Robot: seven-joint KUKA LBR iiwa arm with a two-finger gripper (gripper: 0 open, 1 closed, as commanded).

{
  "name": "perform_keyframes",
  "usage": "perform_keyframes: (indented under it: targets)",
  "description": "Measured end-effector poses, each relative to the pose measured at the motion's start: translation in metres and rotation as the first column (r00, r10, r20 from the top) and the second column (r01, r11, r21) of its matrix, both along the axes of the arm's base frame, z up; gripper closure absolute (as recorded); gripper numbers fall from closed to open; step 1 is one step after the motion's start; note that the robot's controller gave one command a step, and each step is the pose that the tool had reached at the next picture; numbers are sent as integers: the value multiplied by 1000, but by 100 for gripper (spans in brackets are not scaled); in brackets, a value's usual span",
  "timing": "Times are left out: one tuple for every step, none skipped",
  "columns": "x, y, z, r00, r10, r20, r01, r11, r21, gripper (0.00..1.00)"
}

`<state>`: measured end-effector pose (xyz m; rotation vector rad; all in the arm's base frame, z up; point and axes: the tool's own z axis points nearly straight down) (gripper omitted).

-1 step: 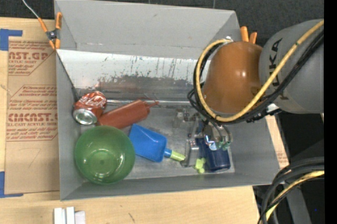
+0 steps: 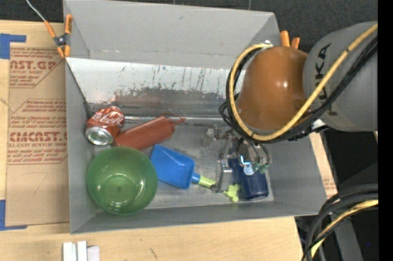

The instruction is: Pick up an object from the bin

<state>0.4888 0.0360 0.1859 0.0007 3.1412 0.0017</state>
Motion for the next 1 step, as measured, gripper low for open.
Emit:
perform_keyframes:
  targets:
    - [6, 5, -64, 992, 124, -1, -124, 992, 0, 0]
